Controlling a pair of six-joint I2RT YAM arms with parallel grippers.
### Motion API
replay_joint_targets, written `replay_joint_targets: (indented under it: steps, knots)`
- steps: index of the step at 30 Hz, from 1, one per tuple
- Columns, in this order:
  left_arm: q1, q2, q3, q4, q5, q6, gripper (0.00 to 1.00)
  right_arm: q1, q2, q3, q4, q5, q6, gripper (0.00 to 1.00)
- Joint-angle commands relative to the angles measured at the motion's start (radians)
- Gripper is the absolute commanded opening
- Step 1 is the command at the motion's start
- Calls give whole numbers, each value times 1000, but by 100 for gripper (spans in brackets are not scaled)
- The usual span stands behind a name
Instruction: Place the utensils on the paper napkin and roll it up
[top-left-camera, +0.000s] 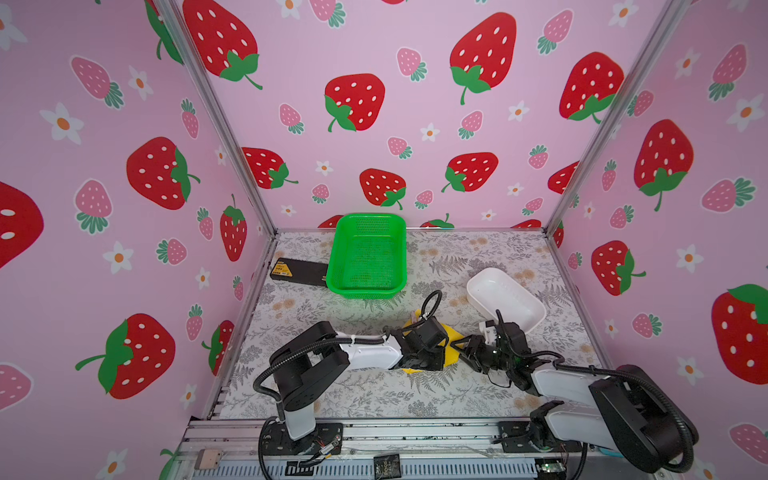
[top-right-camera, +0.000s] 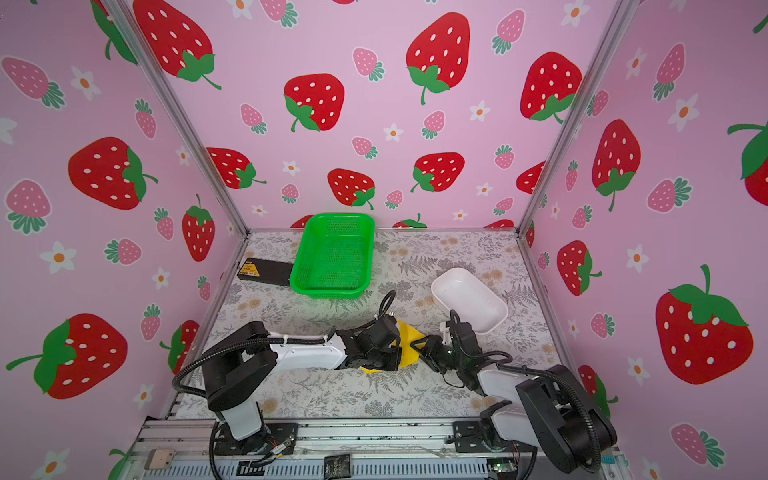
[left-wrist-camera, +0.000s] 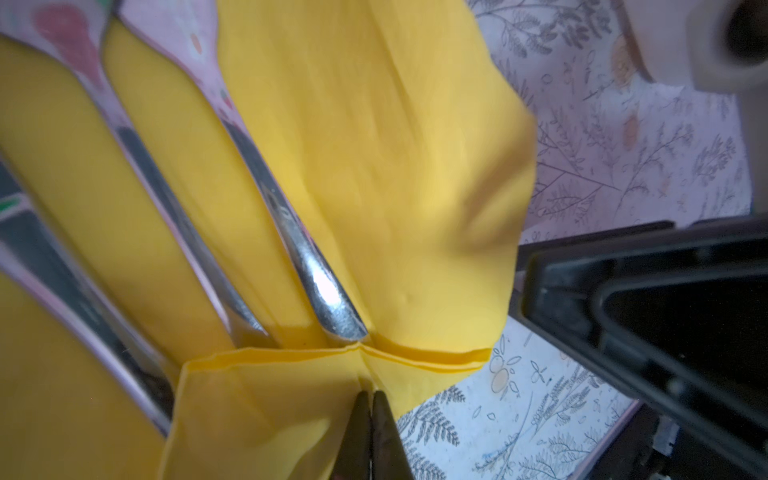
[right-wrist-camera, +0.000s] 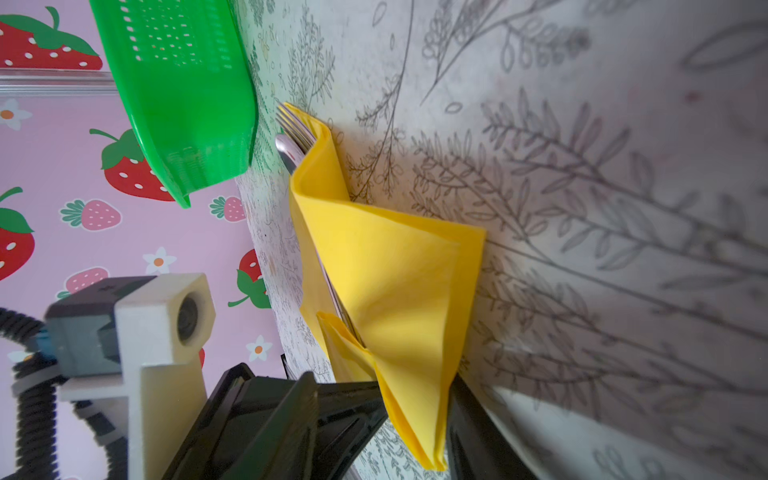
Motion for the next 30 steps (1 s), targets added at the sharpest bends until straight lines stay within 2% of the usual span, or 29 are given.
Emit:
replay_joint_targets:
  steps: [1,11,19,30]
  knots:
    - [3,9,-1,-2,-2,4,7,-15,17,44,30,-1,-40,51]
    - [3,9,0,-2,-2,2,7,-49,63,69,13,-32,-162,49]
    - [2,10,-1,10,3,4,7,-57,46,53,10,-66,-241,31]
    - [3,13,2,12,3,-1,7,-57,10,77,-74,-94,-355,22]
